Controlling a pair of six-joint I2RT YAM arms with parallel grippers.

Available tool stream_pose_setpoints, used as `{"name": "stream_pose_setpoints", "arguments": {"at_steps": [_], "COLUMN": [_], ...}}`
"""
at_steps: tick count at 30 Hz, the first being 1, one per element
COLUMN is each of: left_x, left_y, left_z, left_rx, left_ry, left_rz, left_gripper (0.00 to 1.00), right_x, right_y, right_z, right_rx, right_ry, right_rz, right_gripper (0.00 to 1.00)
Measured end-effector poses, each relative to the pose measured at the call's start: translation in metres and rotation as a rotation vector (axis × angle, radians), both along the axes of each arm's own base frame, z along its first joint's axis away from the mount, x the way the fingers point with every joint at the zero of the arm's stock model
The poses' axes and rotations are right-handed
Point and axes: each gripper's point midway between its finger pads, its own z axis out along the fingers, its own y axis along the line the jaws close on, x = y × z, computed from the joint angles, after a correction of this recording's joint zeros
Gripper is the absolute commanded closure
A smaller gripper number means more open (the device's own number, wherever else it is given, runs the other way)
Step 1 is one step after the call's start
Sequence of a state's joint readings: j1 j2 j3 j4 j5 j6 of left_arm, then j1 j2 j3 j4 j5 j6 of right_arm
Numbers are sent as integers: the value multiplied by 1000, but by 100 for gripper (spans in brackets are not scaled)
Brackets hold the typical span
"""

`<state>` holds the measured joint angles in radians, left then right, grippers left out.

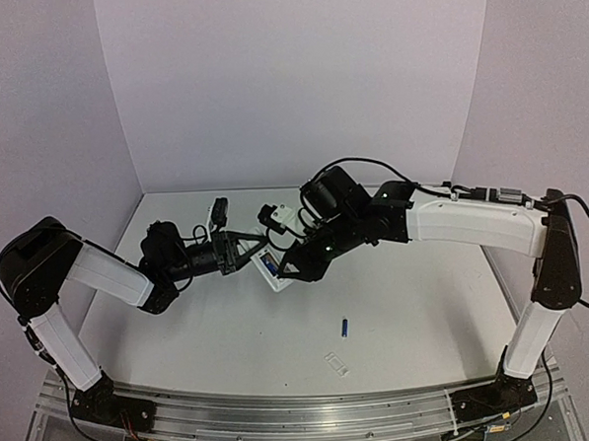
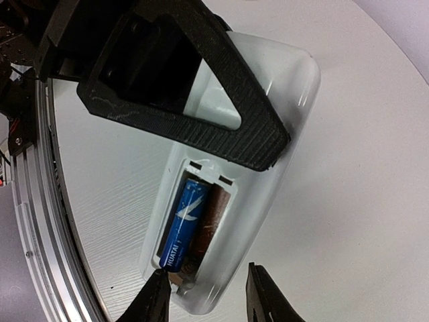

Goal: Load the batteries into the remote control

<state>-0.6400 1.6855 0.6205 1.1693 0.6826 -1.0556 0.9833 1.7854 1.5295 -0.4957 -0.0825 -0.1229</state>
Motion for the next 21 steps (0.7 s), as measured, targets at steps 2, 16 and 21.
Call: {"name": "stream_pose_setpoints", "arguments": {"at_steps": [2,16,21], "left_x": [0,8,11], "left_y": [0,7,6], "left_z": [1,-2,-4], "left_rx": [-2,4,8], "left_ry": [-1,0,-1], "left_rz": [1,20,12], "left_gripper": [100,100,100], "right_x": [1,11,15], "right_y": [0,9,10], "right_z": [-1,-9,-11], "right_rx": [-3,-31,-59], "right_ry": [-1,-12,-13], "right_rz": [-2,-16,-26], "right_gripper": [63,63,63]}}
